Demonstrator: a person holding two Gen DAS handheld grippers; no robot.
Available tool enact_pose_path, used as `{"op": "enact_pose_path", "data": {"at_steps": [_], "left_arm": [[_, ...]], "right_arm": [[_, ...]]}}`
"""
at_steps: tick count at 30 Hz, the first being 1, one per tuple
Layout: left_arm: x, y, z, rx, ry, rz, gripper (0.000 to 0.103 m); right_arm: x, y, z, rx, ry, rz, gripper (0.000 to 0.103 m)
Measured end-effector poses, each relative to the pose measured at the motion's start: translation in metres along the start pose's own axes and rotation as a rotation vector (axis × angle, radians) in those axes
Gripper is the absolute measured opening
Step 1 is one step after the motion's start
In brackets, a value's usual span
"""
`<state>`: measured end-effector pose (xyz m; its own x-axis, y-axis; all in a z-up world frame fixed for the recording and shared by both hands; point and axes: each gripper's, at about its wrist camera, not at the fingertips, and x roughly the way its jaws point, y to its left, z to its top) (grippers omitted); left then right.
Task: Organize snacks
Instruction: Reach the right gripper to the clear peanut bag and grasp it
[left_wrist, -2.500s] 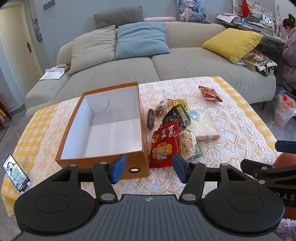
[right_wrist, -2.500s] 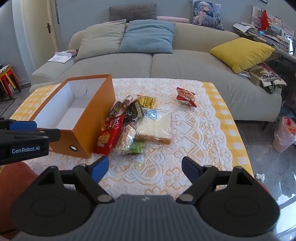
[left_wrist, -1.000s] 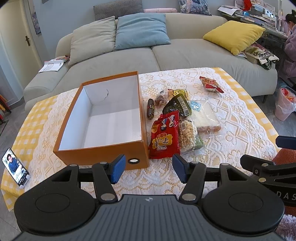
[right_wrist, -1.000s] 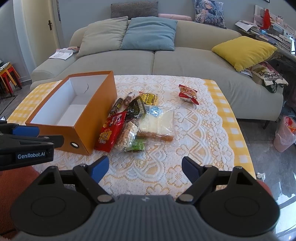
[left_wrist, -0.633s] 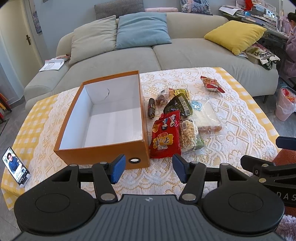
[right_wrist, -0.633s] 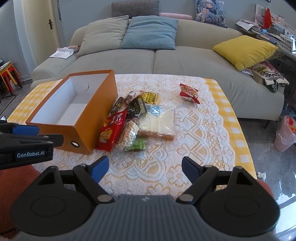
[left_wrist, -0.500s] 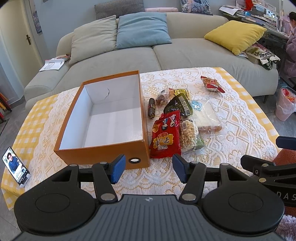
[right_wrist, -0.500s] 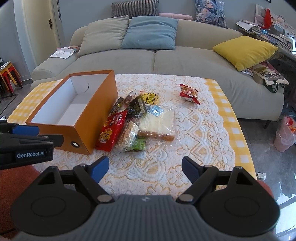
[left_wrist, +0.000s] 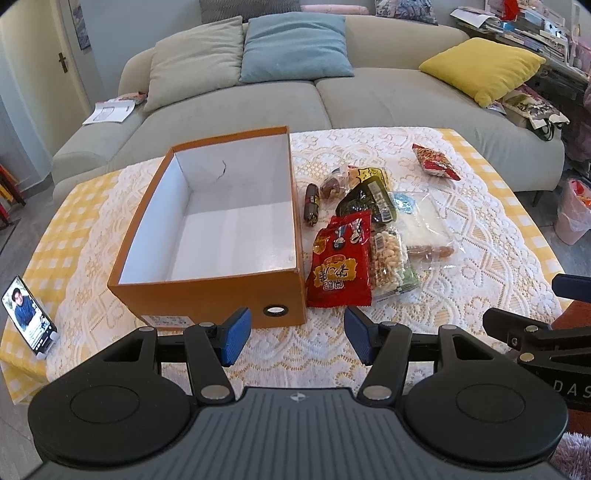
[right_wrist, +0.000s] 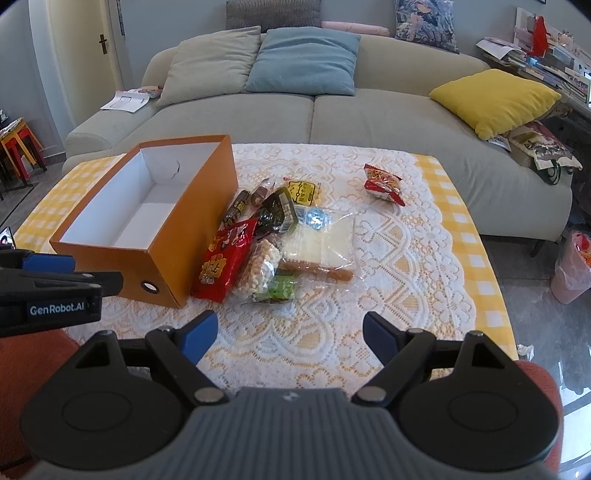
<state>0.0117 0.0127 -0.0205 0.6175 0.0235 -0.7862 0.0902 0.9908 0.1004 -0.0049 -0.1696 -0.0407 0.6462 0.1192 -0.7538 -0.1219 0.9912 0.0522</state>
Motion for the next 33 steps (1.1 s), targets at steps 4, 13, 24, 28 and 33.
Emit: {"op": "enact_pose_path", "data": {"at_steps": [4, 13, 24, 28, 33], "left_arm": [[0.005, 0.000, 0.001, -0.005, 0.017, -0.004, 0.068], [0.008, 0.002, 0.012, -0.015, 0.019, -0.109, 0.068], [0.035, -0.020, 0.049, 0.071, 0.086, -0.205, 0.068], [0.047, -0.032, 0.062, 0.146, 0.116, -0.206, 0.067], [0.063, -0.039, 0.078, 0.200, 0.153, -0.219, 0.061]], "right_arm": [[0.006, 0.000, 0.000, -0.001, 0.016, 0.003, 0.084], [0.020, -0.008, 0.003, 0.016, 0.038, 0.025, 0.082], [0.065, -0.040, 0.019, 0.178, 0.084, 0.196, 0.050], [0.092, -0.041, 0.029, 0.216, 0.101, 0.267, 0.047], [0.134, -0.043, 0.041, 0.251, 0.134, 0.310, 0.040]]}}
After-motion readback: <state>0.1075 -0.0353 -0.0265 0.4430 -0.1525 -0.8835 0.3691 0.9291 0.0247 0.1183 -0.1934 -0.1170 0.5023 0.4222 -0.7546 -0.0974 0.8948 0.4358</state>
